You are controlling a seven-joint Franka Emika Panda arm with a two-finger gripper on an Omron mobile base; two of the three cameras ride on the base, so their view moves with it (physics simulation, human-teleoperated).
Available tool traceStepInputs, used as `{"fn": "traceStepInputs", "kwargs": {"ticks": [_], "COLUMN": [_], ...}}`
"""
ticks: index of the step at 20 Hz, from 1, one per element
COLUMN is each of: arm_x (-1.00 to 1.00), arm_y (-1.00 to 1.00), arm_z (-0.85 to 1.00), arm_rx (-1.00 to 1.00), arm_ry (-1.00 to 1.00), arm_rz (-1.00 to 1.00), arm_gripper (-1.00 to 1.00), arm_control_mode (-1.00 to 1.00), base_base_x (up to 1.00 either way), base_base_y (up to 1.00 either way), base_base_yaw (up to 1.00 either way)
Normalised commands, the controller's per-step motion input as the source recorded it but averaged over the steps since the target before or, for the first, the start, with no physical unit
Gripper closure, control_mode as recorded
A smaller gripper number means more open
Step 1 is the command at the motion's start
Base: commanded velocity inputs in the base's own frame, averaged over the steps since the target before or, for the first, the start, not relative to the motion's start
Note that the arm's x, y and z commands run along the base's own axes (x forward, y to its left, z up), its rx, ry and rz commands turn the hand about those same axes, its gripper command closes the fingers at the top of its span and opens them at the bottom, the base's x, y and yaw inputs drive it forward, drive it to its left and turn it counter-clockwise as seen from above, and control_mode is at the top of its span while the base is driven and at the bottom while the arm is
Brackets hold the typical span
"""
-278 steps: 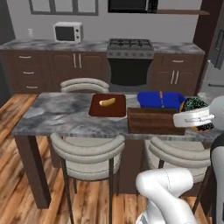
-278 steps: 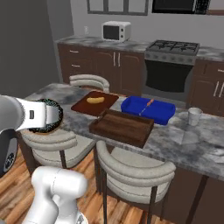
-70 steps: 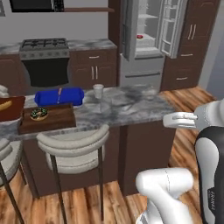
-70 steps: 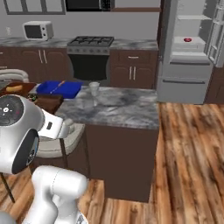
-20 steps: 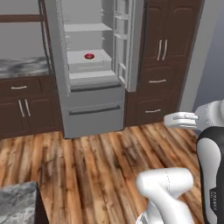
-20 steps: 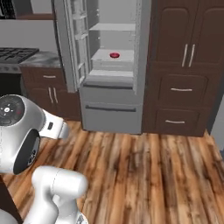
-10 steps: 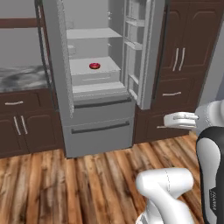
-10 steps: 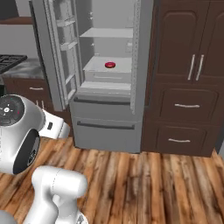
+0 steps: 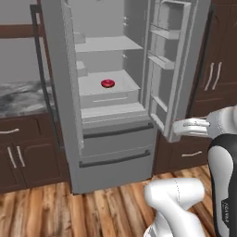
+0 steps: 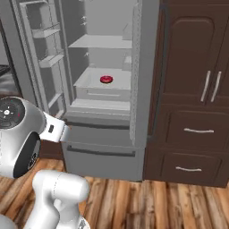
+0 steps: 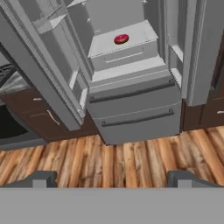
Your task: Take the donuts from the fridge and place them on the empty tray on the dining counter.
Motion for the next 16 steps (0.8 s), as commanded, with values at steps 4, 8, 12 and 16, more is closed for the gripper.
{"fn": "traceStepInputs", "kwargs": {"ticks": [4, 8, 12, 16], "arm_x": [0.00, 0.00, 0.00, 0.00], "arm_y": [0.00, 0.00, 0.00, 0.00], "arm_z": [0.00, 0.00, 0.00, 0.00], "arm_rx": [0.00, 0.00, 0.00, 0.00], "arm_ry": [0.00, 0.00, 0.00, 0.00], "arm_rz": [0.00, 0.00, 0.00, 0.00], "arm_gripper": [-1.00, -1.00, -1.00, -1.00], "arm_control_mode": [1.00, 1.00, 1.00, 1.00], "base_base_x": [0.99, 0.81, 0.76, 0.75], "base_base_y": [0.02, 0.08, 0.14, 0.30], "base_base_yaw": [0.00, 0.00, 0.00, 0.00]}}
